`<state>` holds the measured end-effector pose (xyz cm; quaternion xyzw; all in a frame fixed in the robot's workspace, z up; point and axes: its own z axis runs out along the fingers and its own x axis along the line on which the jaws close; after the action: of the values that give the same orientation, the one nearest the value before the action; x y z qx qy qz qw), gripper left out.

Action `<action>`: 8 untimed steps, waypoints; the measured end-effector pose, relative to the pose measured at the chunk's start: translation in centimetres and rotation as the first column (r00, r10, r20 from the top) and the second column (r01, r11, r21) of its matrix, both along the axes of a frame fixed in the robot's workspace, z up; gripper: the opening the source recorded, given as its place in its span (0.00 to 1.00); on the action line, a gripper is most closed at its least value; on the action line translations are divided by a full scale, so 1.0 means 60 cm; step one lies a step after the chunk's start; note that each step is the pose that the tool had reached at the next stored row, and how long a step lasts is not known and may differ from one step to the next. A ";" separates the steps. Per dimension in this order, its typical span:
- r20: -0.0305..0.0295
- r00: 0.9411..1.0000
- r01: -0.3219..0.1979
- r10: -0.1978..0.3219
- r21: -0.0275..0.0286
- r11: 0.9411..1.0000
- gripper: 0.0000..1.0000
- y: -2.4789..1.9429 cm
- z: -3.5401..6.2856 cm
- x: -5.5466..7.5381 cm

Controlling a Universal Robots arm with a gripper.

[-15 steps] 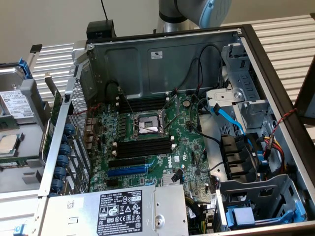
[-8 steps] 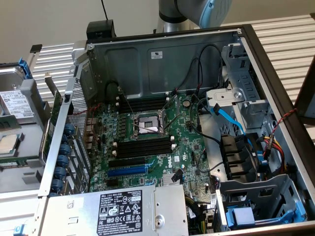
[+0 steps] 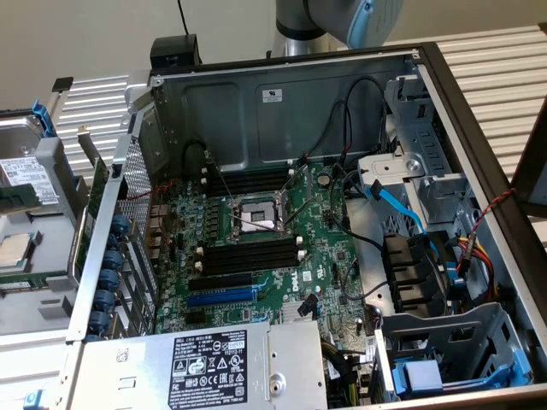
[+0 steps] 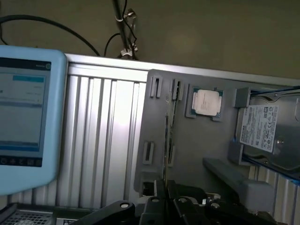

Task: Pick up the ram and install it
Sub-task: 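Pick up the ram and move it above insertion slot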

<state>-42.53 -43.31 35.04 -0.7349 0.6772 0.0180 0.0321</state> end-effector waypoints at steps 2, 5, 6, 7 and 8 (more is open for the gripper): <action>0.000 1.000 -0.001 0.001 0.007 1.000 0.14 -0.0001 0.014 0.007; 0.000 1.000 -0.001 0.001 0.009 1.000 0.14 -0.0006 0.028 0.021; 0.000 1.000 -0.001 0.001 0.009 1.000 0.14 -0.0008 0.032 0.027; 0.000 1.000 -0.001 0.001 0.009 1.000 0.14 -0.0009 0.035 0.032; -0.001 1.000 -0.001 0.001 0.009 1.000 0.14 -0.0011 0.039 0.038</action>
<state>-40.28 -43.38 37.39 -0.7351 0.6767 0.0213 0.0351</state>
